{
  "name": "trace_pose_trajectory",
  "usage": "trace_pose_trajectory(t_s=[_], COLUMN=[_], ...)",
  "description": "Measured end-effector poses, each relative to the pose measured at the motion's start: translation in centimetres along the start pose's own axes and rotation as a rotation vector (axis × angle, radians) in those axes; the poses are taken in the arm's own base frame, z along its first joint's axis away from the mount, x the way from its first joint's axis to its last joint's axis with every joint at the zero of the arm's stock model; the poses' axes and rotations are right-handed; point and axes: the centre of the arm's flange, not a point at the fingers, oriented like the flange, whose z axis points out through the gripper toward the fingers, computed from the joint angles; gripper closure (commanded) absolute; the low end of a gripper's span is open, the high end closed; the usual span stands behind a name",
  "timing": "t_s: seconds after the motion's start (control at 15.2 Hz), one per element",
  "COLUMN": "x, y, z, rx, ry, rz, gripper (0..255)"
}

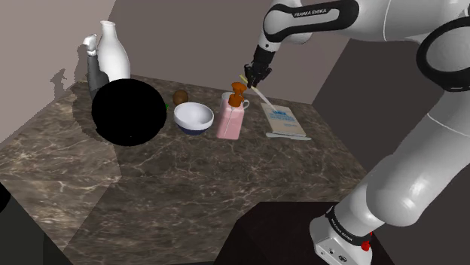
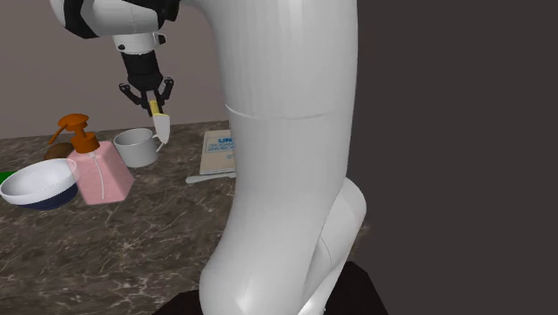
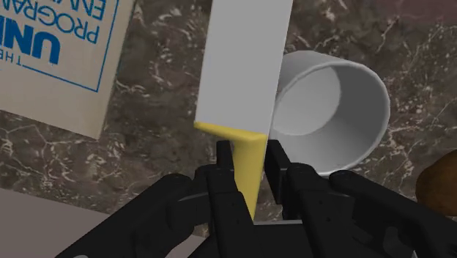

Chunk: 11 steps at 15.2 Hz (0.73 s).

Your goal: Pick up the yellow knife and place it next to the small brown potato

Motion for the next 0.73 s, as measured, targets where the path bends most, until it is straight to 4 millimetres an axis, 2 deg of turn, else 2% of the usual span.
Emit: trace_pose_trajectory(t_s=[0.46,0.59,0.73], x=[7.5,9.0,9.6], y=[-5.6,-7.2,-7.7], z=[0.5,1.0,1.5], rx=[0.0,0.0,0.0], ry=[0.0,-0.001,0.0], rz=[0.0,0.0,0.0], gripper=[255,255,255])
